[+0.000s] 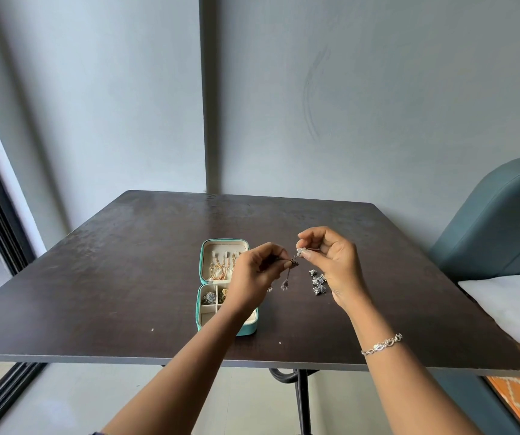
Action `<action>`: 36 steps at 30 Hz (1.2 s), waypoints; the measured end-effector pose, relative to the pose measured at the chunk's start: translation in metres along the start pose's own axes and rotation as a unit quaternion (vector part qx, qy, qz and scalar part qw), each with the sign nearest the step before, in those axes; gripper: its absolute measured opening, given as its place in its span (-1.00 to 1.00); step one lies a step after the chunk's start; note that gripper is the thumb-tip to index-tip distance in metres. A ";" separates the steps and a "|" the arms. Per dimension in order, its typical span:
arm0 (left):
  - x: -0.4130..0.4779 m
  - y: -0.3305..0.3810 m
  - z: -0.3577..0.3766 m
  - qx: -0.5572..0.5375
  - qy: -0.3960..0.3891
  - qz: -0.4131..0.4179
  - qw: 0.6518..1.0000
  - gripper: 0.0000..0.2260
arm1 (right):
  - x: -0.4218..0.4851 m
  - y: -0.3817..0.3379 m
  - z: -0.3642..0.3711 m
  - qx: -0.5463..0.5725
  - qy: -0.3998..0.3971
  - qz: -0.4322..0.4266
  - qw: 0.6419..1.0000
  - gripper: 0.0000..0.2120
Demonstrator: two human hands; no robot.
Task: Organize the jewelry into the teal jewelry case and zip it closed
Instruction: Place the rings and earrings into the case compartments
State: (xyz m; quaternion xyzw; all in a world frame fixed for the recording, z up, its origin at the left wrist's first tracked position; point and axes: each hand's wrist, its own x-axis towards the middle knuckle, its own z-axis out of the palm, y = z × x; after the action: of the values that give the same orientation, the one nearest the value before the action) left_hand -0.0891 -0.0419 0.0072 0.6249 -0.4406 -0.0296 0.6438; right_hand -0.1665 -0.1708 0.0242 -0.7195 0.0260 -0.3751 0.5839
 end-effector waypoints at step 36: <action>-0.004 0.002 -0.001 -0.164 0.030 -0.111 0.980 -0.91 | -0.006 -0.008 0.009 -0.019 -0.075 0.065 0.995 -0.75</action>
State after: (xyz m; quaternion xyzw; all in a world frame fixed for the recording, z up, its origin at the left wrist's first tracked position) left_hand -0.0917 -0.0386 0.0071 0.5564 -0.3385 -0.1538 0.7431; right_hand -0.1689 -0.1575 0.0280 -0.7536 0.0360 -0.2801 0.5935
